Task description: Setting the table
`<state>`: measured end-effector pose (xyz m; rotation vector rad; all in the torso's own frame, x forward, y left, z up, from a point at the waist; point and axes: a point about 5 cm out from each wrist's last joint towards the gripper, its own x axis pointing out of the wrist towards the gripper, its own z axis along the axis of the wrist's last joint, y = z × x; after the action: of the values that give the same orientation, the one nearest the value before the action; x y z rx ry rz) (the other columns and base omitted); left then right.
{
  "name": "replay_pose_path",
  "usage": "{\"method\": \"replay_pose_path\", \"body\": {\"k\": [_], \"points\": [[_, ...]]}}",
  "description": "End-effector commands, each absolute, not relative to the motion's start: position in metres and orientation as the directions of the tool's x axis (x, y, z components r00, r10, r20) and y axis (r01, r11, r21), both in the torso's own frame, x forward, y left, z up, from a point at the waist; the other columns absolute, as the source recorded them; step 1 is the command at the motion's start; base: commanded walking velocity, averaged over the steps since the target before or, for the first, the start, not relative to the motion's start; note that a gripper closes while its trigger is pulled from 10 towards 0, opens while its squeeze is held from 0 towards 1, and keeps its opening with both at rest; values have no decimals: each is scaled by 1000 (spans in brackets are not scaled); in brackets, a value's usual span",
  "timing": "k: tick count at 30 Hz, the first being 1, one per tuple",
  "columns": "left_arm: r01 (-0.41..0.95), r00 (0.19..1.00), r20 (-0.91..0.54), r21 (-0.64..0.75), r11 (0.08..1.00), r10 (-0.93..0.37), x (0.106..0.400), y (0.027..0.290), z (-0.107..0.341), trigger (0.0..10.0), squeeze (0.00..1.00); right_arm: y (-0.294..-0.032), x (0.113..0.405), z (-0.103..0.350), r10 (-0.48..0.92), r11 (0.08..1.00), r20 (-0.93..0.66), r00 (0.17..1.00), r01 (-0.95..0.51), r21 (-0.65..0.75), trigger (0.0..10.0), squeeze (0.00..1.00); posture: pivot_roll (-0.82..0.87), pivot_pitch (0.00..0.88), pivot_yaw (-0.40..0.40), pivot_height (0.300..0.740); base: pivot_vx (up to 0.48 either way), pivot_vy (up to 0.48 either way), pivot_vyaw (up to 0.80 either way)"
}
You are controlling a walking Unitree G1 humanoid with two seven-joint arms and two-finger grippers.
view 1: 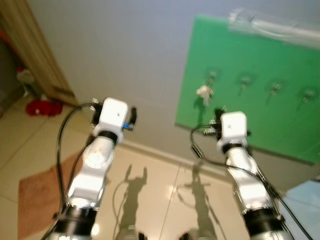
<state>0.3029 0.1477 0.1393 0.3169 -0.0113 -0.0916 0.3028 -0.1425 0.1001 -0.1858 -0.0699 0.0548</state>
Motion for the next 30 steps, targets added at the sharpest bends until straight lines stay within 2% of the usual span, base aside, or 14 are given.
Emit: {"method": "replay_pose_path", "body": {"k": [1, 21, 30], "points": [[115, 992, 8, 303, 946, -123, 303, 141, 142, 10000, 0, -151, 303, 103, 39, 982, 75, 996, -24, -189, 10000, 0, -45, 81, 31, 740, 375, -296, 0], [120, 991, 19, 323, 939, -133, 302, 140, 143, 10000, 0, -151, 301, 101, 51, 980, 69, 996, -37, -196, 10000, 0, -45, 75, 30, 740, 395, -267, 0], [118, 991, 19, 300, 947, -130, 298, 139, 141, 10000, 0, -147, 299, 103, 81, 977, 70, 994, -66, -204, 10000, 0, -45, 87, 19, 740, 27, 0, 0]]}}
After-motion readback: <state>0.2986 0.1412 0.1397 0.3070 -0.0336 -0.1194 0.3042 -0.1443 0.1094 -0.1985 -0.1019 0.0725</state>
